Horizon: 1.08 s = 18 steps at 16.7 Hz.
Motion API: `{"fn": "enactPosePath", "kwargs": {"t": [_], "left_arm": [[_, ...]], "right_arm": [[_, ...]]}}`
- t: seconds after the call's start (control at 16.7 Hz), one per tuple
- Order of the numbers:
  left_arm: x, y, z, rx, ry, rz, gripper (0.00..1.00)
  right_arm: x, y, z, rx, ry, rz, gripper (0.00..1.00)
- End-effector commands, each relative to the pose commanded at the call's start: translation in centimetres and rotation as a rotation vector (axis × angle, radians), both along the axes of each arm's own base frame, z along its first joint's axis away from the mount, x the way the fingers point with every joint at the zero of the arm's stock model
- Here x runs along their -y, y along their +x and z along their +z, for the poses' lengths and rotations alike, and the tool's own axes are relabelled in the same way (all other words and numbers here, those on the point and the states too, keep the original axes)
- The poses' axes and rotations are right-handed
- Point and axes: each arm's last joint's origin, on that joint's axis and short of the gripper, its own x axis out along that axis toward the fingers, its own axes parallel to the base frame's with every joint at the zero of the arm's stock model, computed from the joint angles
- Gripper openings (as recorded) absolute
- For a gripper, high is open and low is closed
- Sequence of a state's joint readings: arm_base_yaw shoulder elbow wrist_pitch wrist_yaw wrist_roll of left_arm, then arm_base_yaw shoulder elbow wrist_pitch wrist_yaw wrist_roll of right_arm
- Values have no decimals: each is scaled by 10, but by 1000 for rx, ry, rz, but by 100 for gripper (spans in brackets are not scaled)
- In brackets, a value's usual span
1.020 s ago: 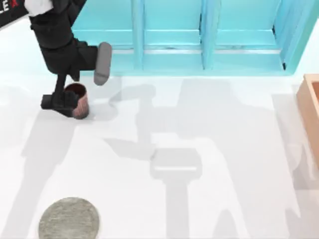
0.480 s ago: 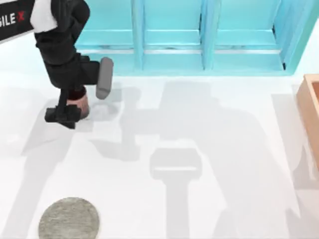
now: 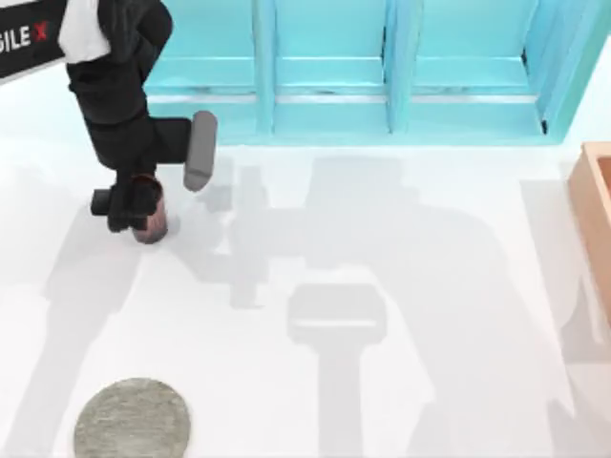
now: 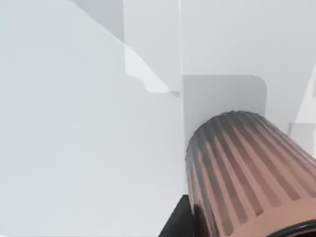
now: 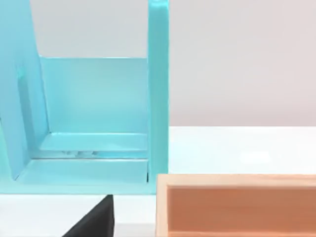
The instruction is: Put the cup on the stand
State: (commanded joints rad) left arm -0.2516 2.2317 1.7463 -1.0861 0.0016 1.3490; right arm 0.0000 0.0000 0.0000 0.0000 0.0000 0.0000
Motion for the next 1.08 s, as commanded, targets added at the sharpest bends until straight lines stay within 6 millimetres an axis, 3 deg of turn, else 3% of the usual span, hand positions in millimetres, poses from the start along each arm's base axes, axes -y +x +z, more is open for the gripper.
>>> {"fn": "enactPosePath", "kwargs": {"t": [0.24,0.3,0.84,1.08], "left_arm": [[0,0,0,0,0,0,2],[0,0,0,0,0,0,0],[0,0,0,1,0,-1,0],[6,-13,7,-9,2,74,0]], "right_arm": [[0,0,0,0,0,0,100],[0,0,0,0,0,0,100],[0,0,0,0,0,0,100],[0,0,0,0,0,0,100]]}}
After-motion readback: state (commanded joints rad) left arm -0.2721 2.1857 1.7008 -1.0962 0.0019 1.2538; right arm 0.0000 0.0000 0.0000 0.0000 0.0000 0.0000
